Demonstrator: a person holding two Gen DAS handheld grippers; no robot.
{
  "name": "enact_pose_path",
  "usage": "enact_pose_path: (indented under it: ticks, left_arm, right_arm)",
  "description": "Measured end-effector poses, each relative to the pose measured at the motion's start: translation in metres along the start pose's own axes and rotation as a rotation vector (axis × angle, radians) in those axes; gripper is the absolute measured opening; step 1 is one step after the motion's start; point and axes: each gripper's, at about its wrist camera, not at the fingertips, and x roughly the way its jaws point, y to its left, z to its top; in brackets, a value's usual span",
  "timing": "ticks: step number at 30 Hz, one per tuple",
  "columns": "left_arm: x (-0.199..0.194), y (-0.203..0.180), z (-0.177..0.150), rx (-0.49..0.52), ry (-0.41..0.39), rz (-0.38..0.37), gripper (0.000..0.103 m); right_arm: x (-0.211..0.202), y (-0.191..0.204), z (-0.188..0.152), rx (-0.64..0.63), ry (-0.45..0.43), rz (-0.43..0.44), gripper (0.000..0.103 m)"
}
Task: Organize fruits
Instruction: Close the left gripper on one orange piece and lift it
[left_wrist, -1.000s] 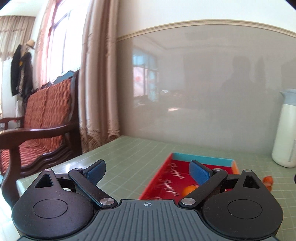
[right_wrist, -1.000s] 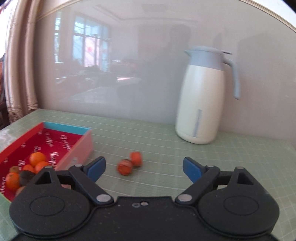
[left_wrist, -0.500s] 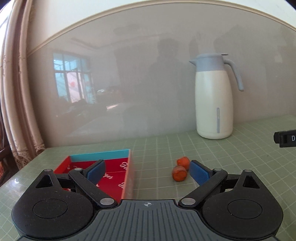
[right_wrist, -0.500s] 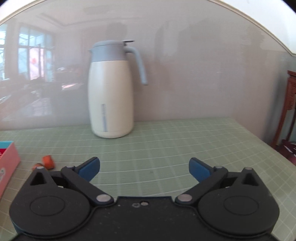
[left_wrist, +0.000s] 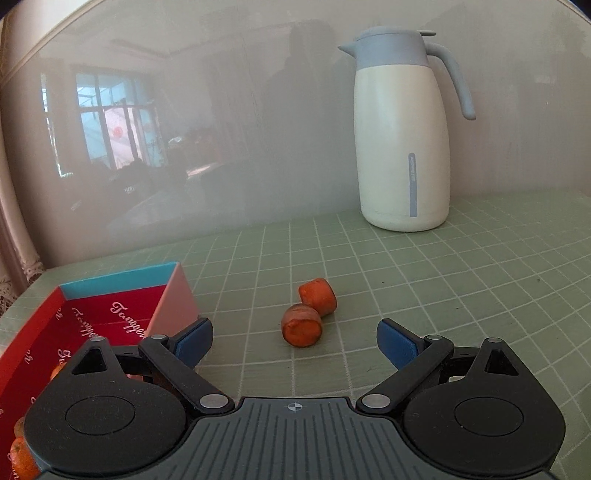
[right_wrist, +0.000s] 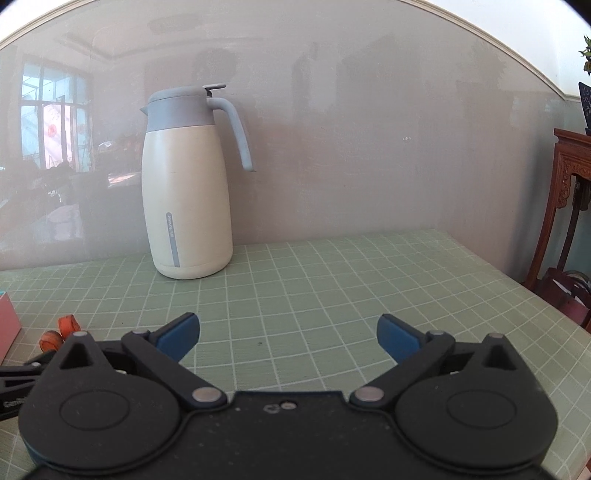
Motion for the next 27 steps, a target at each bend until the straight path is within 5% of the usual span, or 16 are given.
enact_pose_path:
  ticks: [3, 8, 12, 14, 16, 27]
  left_arm:
    - [0.008, -0.004, 0.0, 0.008, 0.008, -0.008, 0.093]
    - [0.027, -0.005, 0.003, -0.014, 0.054, -0.034, 0.068]
    - [0.035, -0.001, 0.005, -0.039, 0.066, -0.04, 0.062]
    - [0.04, 0.0, 0.006, -0.048, 0.088, -0.055, 0.039]
    - [0.043, 0.003, 0.005, -0.07, 0.103, -0.054, 0.03]
    - [0.033, 0.005, 0.004, -0.075, 0.05, -0.054, 0.03]
  right_arm:
    - [-0.001, -0.001, 0.001, 0.007, -0.003, 0.011, 0.103]
    - [-0.002, 0.003, 0.003, 0.006, -0.003, 0.03, 0.103]
    - [-0.001, 0.005, 0.004, 0.007, -0.006, 0.04, 0.103]
    - [-0.001, 0.005, 0.004, 0.008, -0.004, 0.041, 0.103]
    - [0.0, 0.005, 0.004, 0.01, 0.0, 0.043, 0.103]
    - [-0.001, 0.006, 0.004, 0.008, 0.001, 0.054, 0.103]
